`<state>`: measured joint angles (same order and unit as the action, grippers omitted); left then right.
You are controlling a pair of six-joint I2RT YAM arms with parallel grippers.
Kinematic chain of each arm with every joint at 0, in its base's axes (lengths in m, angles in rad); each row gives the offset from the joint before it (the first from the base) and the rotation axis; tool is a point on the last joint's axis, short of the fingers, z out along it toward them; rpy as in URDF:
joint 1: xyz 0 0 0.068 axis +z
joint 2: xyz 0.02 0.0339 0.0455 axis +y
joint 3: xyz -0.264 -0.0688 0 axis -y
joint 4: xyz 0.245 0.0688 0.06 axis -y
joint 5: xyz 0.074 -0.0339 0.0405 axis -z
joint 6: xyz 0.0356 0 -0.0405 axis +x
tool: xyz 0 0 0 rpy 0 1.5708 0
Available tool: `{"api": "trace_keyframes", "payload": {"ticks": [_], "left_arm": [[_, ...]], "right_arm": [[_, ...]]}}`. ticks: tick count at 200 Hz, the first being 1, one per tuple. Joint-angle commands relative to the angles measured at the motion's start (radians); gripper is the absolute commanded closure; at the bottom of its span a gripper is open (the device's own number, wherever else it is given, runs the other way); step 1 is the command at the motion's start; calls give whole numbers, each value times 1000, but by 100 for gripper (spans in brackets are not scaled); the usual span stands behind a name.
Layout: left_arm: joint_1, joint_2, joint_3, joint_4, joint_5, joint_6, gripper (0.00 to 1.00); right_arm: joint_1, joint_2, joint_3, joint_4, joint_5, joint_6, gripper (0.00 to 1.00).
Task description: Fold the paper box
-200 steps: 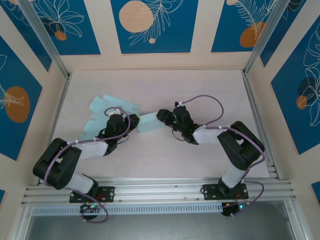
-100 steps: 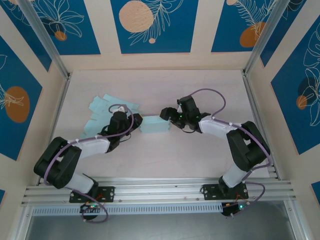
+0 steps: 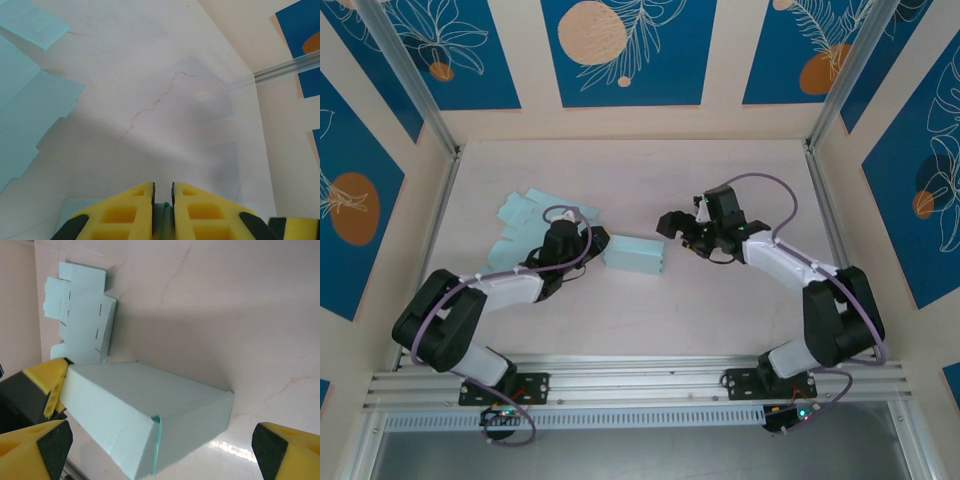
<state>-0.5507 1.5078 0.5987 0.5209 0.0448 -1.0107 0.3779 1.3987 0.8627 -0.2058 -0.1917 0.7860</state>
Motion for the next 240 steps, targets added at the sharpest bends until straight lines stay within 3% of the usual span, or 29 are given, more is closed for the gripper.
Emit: {"api": "trace_keyframes", "payload": {"ticks": [1, 66, 117, 135, 184, 240], "left_arm": [[-31, 78, -69, -315, 34, 37, 98], [-31, 76, -73, -320, 30, 37, 98], [-32, 81, -73, -315, 24, 28, 98], [-34, 85, -71, -314, 25, 26, 98], [-32, 95, -70, -311, 25, 20, 99], [-33, 88, -61, -308, 30, 22, 99]], "right_arm": [[-5, -29, -53, -63, -62, -17, 10], [2, 41, -141, 80, -156, 46, 23], [-4, 76, -173, 117, -158, 61, 45], [-5, 73, -220, 164, -169, 74, 47], [-10, 136, -389, 471, -205, 109, 57], [-9, 405, -501, 838, -215, 159, 69]]}}
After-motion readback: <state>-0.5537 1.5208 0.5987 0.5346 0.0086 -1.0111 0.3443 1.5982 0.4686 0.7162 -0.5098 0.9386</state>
